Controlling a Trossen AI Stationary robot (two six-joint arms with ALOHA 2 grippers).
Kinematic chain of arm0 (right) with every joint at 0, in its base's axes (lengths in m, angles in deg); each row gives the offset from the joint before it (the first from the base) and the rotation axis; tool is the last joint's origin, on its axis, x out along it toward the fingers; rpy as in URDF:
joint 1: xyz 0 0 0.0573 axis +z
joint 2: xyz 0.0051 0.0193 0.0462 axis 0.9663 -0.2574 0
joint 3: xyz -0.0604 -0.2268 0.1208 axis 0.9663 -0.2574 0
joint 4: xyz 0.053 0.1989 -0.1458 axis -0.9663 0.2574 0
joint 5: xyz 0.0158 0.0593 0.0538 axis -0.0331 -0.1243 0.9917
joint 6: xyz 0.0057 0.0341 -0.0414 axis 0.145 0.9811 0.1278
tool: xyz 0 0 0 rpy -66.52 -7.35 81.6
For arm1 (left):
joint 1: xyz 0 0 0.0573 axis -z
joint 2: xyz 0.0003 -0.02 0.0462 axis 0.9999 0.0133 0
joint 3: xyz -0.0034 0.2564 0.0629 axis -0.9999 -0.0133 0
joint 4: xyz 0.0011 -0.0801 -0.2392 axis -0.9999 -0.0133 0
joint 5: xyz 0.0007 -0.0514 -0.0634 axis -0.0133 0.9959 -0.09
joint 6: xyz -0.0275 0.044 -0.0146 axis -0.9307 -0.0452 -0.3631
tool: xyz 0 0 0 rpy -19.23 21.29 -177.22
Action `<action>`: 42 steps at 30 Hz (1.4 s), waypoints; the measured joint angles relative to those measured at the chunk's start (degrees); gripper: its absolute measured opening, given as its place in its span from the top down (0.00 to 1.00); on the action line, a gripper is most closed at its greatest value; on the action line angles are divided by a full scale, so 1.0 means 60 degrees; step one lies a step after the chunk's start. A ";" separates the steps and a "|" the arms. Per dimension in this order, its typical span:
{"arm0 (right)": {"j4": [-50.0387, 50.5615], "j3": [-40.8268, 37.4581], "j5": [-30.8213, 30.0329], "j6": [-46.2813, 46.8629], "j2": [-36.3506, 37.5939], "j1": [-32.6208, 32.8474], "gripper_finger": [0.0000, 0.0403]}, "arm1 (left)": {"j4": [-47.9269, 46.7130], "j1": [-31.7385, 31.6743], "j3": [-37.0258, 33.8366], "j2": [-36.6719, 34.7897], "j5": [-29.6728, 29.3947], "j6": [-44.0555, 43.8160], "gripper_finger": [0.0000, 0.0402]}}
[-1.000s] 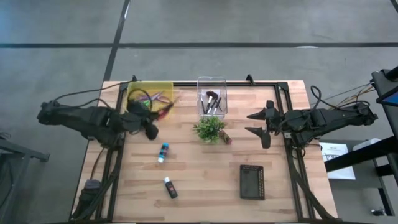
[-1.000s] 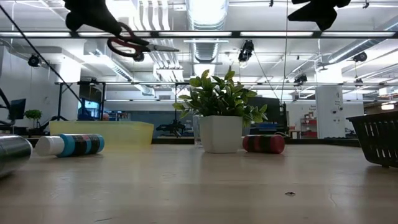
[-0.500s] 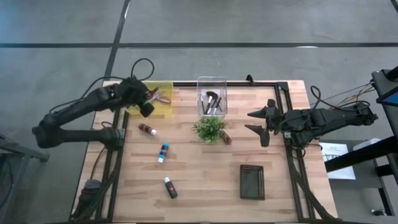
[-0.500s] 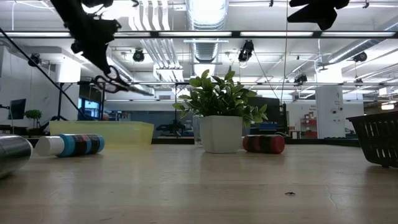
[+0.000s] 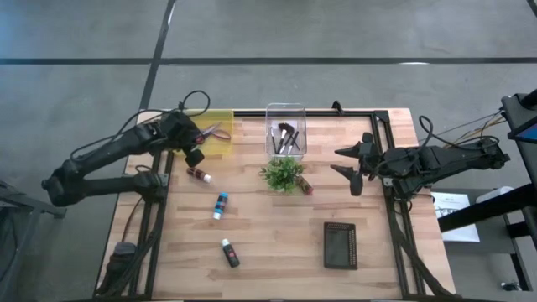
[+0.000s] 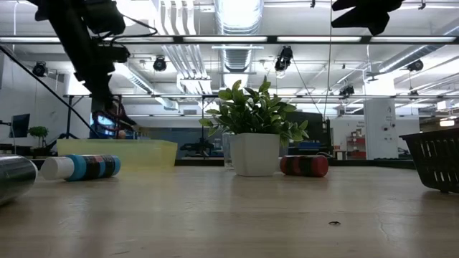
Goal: Pick & Place Paint Supplies
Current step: Put the black scissors into the yellow bin, then put the brown paint bottle into the black bin
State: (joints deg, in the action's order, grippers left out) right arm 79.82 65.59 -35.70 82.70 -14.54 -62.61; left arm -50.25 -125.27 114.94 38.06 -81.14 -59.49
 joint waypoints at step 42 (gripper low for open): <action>0.0033 0.0000 -0.0133 0.0164 0.0000 0.0001 0.39 | 0.0160 0.0009 0.1514 -0.0001 -0.0371 -0.1458 0.41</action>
State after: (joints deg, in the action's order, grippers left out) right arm 80.02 65.59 -36.50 83.69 -14.54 -62.61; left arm -49.29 -125.21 124.03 38.05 -83.36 -68.24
